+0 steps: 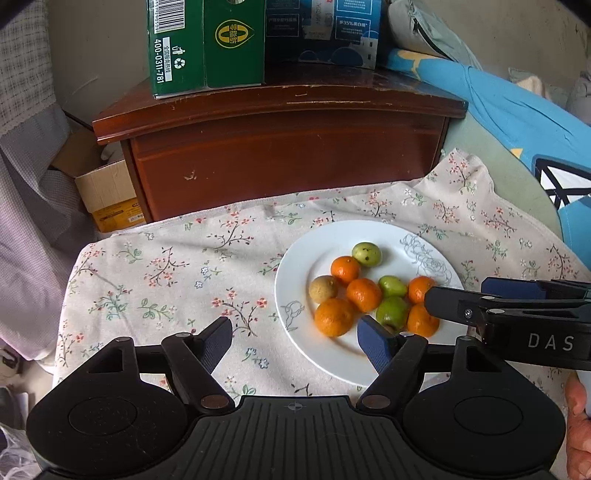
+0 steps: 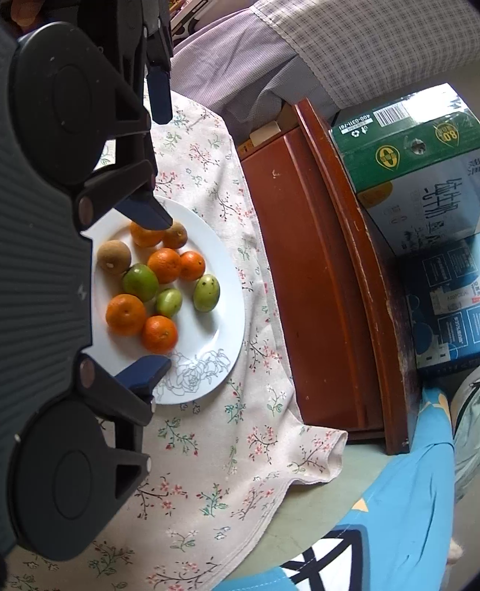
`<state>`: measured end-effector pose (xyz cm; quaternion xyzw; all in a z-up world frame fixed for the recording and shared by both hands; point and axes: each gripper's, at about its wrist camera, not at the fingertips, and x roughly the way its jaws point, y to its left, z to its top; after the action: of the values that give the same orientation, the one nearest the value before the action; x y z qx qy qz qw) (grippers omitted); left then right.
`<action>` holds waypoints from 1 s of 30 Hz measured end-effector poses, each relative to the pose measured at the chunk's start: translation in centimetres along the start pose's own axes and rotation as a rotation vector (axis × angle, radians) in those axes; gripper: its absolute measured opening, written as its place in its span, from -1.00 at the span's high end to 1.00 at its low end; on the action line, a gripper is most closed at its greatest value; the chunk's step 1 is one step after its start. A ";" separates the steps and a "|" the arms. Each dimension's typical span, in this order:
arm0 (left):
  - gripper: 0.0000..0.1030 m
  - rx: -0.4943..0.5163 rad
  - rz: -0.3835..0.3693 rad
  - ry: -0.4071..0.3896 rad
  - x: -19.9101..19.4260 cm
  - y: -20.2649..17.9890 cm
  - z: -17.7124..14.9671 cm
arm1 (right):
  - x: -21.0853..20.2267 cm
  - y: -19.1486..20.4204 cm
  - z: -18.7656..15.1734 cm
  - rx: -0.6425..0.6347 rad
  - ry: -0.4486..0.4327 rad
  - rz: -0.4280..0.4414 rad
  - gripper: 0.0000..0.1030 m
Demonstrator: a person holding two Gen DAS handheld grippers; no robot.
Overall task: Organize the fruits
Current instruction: 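Move both open tools back to the remaining fruit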
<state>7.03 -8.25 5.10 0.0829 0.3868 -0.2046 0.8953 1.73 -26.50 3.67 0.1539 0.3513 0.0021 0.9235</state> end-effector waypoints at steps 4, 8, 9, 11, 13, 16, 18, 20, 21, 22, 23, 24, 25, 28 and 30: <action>-0.47 0.002 -0.005 0.024 -1.0 0.2 -1.1 | -1.2 0.6 -1.0 -0.001 0.000 0.020 -0.60; -0.53 0.011 0.015 0.041 -2.0 0.3 -2.3 | -2.4 1.3 -2.1 -0.011 -0.001 0.037 -0.64; -0.58 0.009 0.015 0.043 -2.2 0.4 -2.6 | -2.7 1.6 -2.4 -0.017 0.002 0.041 -0.72; -0.61 0.001 0.011 0.046 -2.8 0.6 -3.2 | -3.1 2.0 -3.0 -0.028 0.007 0.050 -0.80; -0.61 -0.005 0.007 0.054 -3.4 0.8 -3.8 | -3.5 2.4 -3.6 -0.036 0.016 0.061 -0.80; -0.61 -0.012 0.008 0.065 -4.0 0.9 -4.7 | -4.1 2.9 -4.5 -0.045 0.025 0.080 -0.80; -0.62 -0.017 0.007 0.075 -4.4 0.9 -5.3 | -4.5 3.1 -5.1 -0.047 0.032 0.088 -0.80; -0.62 -0.019 0.013 0.084 -4.7 1.0 -5.9 | -4.9 3.3 -5.7 -0.053 0.041 0.094 -0.81; -0.62 -0.022 0.016 0.087 -4.9 1.1 -6.2 | -5.0 3.4 -6.0 -0.058 0.047 0.098 -0.81; -0.63 -0.028 0.020 0.090 -5.2 1.2 -6.6 | -5.1 3.5 -6.2 -0.061 0.050 0.099 -0.81; -0.63 -0.034 0.022 0.094 -5.3 1.3 -6.8 | -5.3 3.6 -6.4 -0.067 0.053 0.099 -0.81; -0.63 -0.044 0.025 0.100 -5.6 1.5 -7.2 | -5.4 3.7 -6.7 -0.073 0.056 0.101 -0.81; -0.63 -0.055 0.033 0.106 -5.8 1.7 -7.6 | -5.5 3.8 -6.9 -0.080 0.060 0.103 -0.81; -0.64 -0.085 0.063 0.117 -6.3 2.3 -8.6 | -5.8 4.1 -7.6 -0.099 0.062 0.099 -0.81; -0.64 -0.108 0.076 0.119 -6.8 2.8 -9.2 | -5.9 4.3 -8.0 -0.113 0.065 0.094 -0.81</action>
<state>-2.01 -0.85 3.69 0.0613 0.4465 -0.1441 0.8810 -7.50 -20.81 3.03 0.1178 0.3728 0.0702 0.9177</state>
